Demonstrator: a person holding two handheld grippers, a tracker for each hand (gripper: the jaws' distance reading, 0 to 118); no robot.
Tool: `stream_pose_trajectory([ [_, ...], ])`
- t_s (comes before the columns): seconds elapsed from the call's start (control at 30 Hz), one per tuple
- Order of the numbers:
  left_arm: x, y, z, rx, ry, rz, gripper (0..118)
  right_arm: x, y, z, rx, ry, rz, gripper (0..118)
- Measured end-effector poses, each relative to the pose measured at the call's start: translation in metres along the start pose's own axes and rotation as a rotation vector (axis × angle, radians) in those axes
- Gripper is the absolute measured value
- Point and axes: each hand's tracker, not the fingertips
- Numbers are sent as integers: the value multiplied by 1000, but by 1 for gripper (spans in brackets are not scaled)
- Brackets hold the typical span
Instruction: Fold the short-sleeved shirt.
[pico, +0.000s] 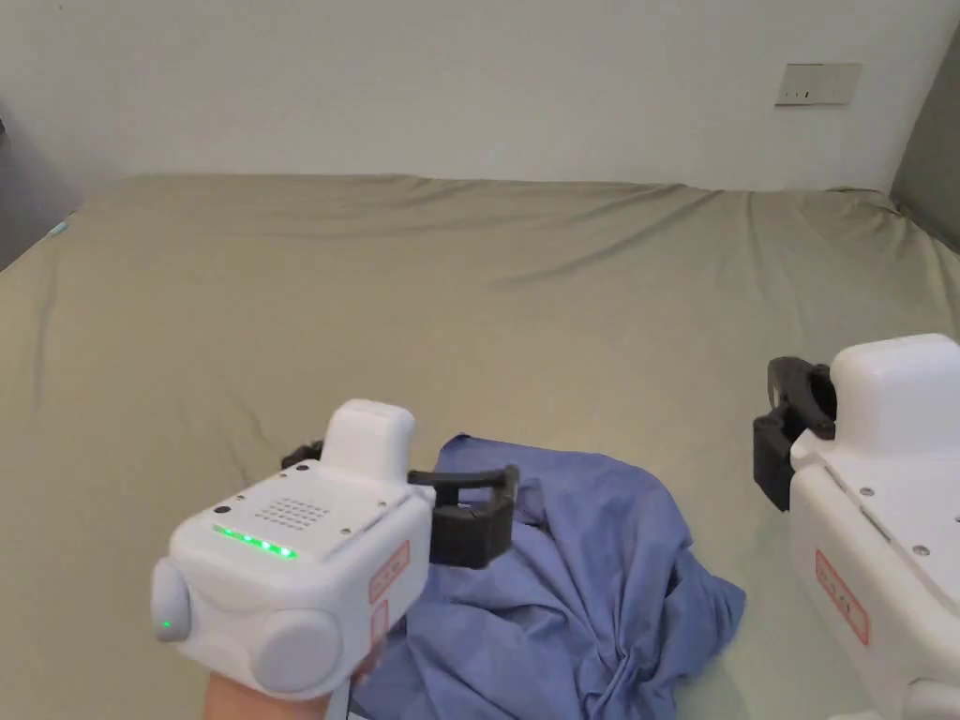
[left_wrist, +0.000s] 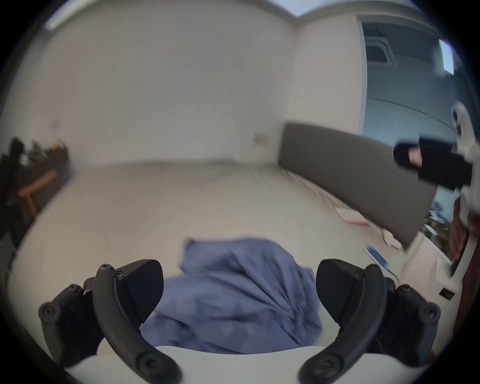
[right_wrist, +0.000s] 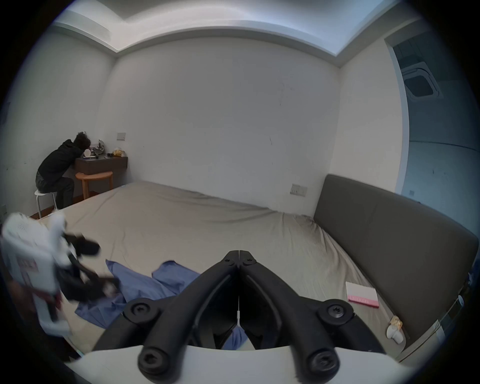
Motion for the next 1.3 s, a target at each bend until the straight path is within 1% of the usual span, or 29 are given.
stream_pose_trajectory([
  [0.1,-14,39,47,153,161,-79,112,-13,19,9,57,26,6,1],
  [0.17,-18,54,71,240,241,-119,104,-22,28,15,89,37,9,1],
  [0.27,-16,69,99,313,344,-186,62,-36,38,20,118,48,26,1],
  [0.3,-15,71,105,323,383,-200,42,-41,41,22,124,49,37,1],
  [0.37,-12,73,113,342,415,-209,11,-50,43,23,134,52,57,1],
  [0.4,-10,72,115,348,428,-208,0,-55,44,24,141,52,62,1],
  [0.5,-5,65,117,356,466,-206,0,-67,46,26,156,62,75,1],
  [0.67,-3,49,115,334,471,-189,0,-80,44,26,167,81,92,1],
  [0.9,-15,42,104,313,459,-154,0,-83,37,14,146,99,108,1],
  [0.97,-22,39,95,283,455,-138,0,-82,33,9,134,104,106,1],
  [1.1,-52,23,56,110,398,-66,0,-77,21,-8,89,116,94,1],
  [1.17,-72,2,25,26,405,-37,0,-73,12,-19,58,115,88,1],
  [1.23,-96,-22,-12,-108,379,19,0,-68,1,-31,22,101,91,1],
  [1.27,-108,-34,-31,-165,375,51,3,-65,-6,-37,2,96,92,1],
  [1.3,-120,-46,-48,-203,364,90,13,-63,-11,-43,-19,92,92,1],
])
